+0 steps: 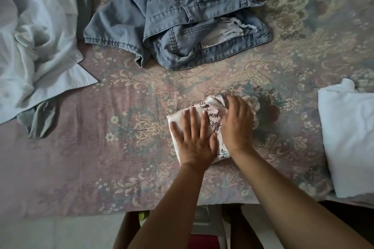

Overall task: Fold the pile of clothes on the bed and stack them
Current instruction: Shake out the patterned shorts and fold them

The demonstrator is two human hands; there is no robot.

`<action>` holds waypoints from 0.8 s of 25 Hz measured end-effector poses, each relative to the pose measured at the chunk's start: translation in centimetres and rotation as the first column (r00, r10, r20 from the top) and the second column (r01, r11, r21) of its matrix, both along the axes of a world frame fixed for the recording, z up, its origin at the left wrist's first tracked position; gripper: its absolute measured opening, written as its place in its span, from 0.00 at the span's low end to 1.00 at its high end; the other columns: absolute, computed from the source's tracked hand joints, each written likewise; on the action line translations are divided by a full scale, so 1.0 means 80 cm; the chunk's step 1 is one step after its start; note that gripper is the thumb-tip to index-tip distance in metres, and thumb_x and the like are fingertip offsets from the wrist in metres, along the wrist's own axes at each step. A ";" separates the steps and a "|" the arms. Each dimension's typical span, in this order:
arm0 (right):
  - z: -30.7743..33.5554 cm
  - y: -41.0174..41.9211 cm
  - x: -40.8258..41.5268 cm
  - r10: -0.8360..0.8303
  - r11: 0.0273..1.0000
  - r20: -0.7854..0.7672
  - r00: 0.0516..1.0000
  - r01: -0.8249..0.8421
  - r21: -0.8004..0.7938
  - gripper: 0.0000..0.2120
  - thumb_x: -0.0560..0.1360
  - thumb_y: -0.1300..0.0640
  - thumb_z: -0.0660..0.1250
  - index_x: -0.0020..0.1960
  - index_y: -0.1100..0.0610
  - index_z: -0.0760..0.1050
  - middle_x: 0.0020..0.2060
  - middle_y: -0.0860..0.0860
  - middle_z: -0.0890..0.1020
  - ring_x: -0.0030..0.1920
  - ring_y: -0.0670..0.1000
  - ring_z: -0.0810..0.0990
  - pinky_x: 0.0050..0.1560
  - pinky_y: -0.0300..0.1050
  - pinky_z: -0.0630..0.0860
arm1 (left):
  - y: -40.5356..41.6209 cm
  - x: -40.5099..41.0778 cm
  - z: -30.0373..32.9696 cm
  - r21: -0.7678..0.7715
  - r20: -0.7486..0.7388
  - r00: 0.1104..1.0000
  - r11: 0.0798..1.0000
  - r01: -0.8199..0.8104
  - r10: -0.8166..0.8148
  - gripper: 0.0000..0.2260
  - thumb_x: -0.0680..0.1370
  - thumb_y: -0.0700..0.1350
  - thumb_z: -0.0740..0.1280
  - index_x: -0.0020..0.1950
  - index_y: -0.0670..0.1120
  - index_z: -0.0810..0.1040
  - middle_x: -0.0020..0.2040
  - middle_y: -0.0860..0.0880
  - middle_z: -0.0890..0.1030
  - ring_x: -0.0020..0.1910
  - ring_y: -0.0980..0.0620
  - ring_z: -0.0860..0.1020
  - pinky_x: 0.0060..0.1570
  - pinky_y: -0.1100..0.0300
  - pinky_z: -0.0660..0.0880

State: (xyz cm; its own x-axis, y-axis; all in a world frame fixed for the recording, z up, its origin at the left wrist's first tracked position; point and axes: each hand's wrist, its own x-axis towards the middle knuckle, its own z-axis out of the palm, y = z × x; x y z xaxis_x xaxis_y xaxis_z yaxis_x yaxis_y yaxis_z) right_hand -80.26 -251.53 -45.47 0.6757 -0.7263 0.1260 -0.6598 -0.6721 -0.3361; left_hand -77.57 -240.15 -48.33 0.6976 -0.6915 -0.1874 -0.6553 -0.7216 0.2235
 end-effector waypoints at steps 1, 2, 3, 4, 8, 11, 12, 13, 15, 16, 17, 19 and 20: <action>0.002 0.001 0.006 0.116 0.992 0.045 0.992 -0.113 -0.058 0.14 0.74 0.65 0.64 0.59 0.63 0.73 0.53 0.60 0.79 0.54 0.59 0.76 0.53 0.52 0.72 | 0.003 0.000 0.003 0.004 -0.004 1.000 1.000 0.015 -0.015 0.30 0.76 0.57 0.50 0.76 0.46 0.58 0.76 0.40 0.59 0.75 0.40 0.56 0.69 0.33 0.44; 0.005 0.000 0.014 0.178 0.984 0.042 0.983 -0.177 -0.026 0.13 0.75 0.62 0.64 0.59 0.63 0.74 0.53 0.59 0.79 0.54 0.59 0.76 0.54 0.53 0.74 | 0.006 0.000 0.007 0.008 -0.012 0.999 0.999 0.037 -0.037 0.30 0.76 0.57 0.50 0.76 0.45 0.59 0.76 0.40 0.58 0.76 0.41 0.56 0.68 0.32 0.45; 0.008 -0.003 0.026 0.171 0.984 0.012 0.985 -0.171 0.054 0.14 0.75 0.58 0.65 0.58 0.63 0.75 0.51 0.59 0.80 0.52 0.60 0.77 0.52 0.56 0.75 | 0.009 0.000 0.010 0.006 -0.017 0.998 0.998 0.060 -0.060 0.30 0.76 0.57 0.50 0.76 0.45 0.59 0.76 0.40 0.58 0.76 0.41 0.55 0.68 0.32 0.46; 0.014 -0.009 0.039 0.144 0.981 -0.049 0.988 -0.136 0.140 0.14 0.74 0.55 0.68 0.56 0.63 0.77 0.49 0.60 0.80 0.51 0.62 0.78 0.52 0.57 0.75 | 0.012 -0.001 0.012 0.002 -0.014 0.997 0.997 0.077 -0.077 0.30 0.76 0.57 0.50 0.76 0.45 0.59 0.76 0.40 0.58 0.76 0.42 0.54 0.68 0.31 0.47; 0.020 -0.045 0.069 0.283 0.951 -0.444 0.850 -0.190 0.244 0.10 0.79 0.58 0.62 0.57 0.59 0.77 0.56 0.56 0.80 0.54 0.57 0.78 0.57 0.50 0.71 | 0.014 -0.005 0.012 -0.005 0.007 0.999 0.999 0.041 -0.041 0.30 0.77 0.57 0.51 0.77 0.46 0.58 0.76 0.39 0.57 0.75 0.41 0.55 0.68 0.32 0.47; 0.019 -0.062 0.067 0.023 0.930 -0.397 0.918 0.126 0.346 0.10 0.80 0.59 0.59 0.55 0.62 0.77 0.53 0.58 0.81 0.53 0.58 0.79 0.44 0.44 0.69 | 0.009 -0.005 0.012 -0.031 -0.001 1.000 0.999 0.013 -0.013 0.31 0.77 0.57 0.52 0.76 0.44 0.57 0.76 0.38 0.58 0.75 0.41 0.56 0.69 0.33 0.46; 0.017 -0.062 0.065 -0.071 0.909 -0.399 0.914 0.224 0.352 0.11 0.80 0.57 0.59 0.54 0.62 0.76 0.52 0.59 0.81 0.53 0.58 0.78 0.42 0.45 0.67 | 0.008 -0.007 0.013 -0.038 -0.012 1.000 0.999 0.011 -0.011 0.31 0.77 0.57 0.52 0.76 0.43 0.58 0.75 0.37 0.59 0.75 0.41 0.56 0.69 0.33 0.46; 0.017 -0.056 0.063 -0.122 0.913 -0.398 0.909 0.260 0.314 0.10 0.80 0.58 0.59 0.55 0.62 0.76 0.53 0.59 0.80 0.54 0.59 0.77 0.43 0.45 0.67 | 0.007 -0.007 0.015 -0.063 -0.026 1.000 0.998 -0.006 0.004 0.31 0.77 0.57 0.52 0.76 0.42 0.58 0.75 0.37 0.59 0.75 0.41 0.56 0.69 0.34 0.46; 0.019 -0.035 0.058 -0.078 0.991 -0.222 0.972 0.101 0.092 0.13 0.77 0.63 0.60 0.60 0.63 0.74 0.56 0.61 0.78 0.57 0.59 0.75 0.49 0.48 0.72 | 0.009 0.002 0.021 -0.181 -0.147 0.987 0.979 -0.097 0.071 0.31 0.78 0.57 0.50 0.76 0.40 0.56 0.75 0.38 0.58 0.75 0.42 0.54 0.70 0.37 0.45; 0.021 -0.020 0.053 0.056 0.998 -0.071 0.996 -0.056 0.001 0.16 0.75 0.66 0.59 0.63 0.65 0.72 0.59 0.63 0.76 0.59 0.59 0.74 0.55 0.47 0.73 | 0.015 0.011 0.022 -0.273 -0.231 0.970 0.952 -0.141 0.078 0.31 0.79 0.57 0.48 0.76 0.39 0.55 0.76 0.38 0.56 0.76 0.43 0.51 0.71 0.40 0.45; 0.020 -0.003 0.042 0.236 0.970 0.045 0.971 -0.232 -0.075 0.18 0.75 0.67 0.58 0.65 0.67 0.70 0.61 0.64 0.74 0.62 0.59 0.72 0.61 0.46 0.71 | 0.024 0.020 0.023 -0.348 -0.269 0.962 0.928 -0.135 0.039 0.30 0.81 0.57 0.45 0.75 0.37 0.54 0.76 0.37 0.56 0.76 0.43 0.50 0.72 0.42 0.45; 0.007 0.025 0.004 0.506 0.855 0.002 0.862 -0.501 -0.134 0.20 0.78 0.63 0.57 0.69 0.68 0.66 0.67 0.65 0.70 0.69 0.59 0.68 0.69 0.49 0.66 | 0.047 0.036 0.018 -0.370 -0.156 0.983 0.928 0.036 -0.100 0.29 0.82 0.55 0.41 0.75 0.37 0.56 0.75 0.37 0.58 0.76 0.42 0.53 0.73 0.43 0.51; -0.002 0.030 -0.016 0.561 0.812 -0.113 0.820 -0.571 -0.119 0.22 0.80 0.58 0.57 0.71 0.67 0.64 0.70 0.63 0.68 0.71 0.59 0.66 0.70 0.52 0.65 | 0.055 0.039 0.013 -0.307 -0.050 0.982 0.938 0.161 -0.185 0.28 0.82 0.55 0.41 0.75 0.39 0.56 0.75 0.38 0.59 0.76 0.42 0.55 0.72 0.42 0.54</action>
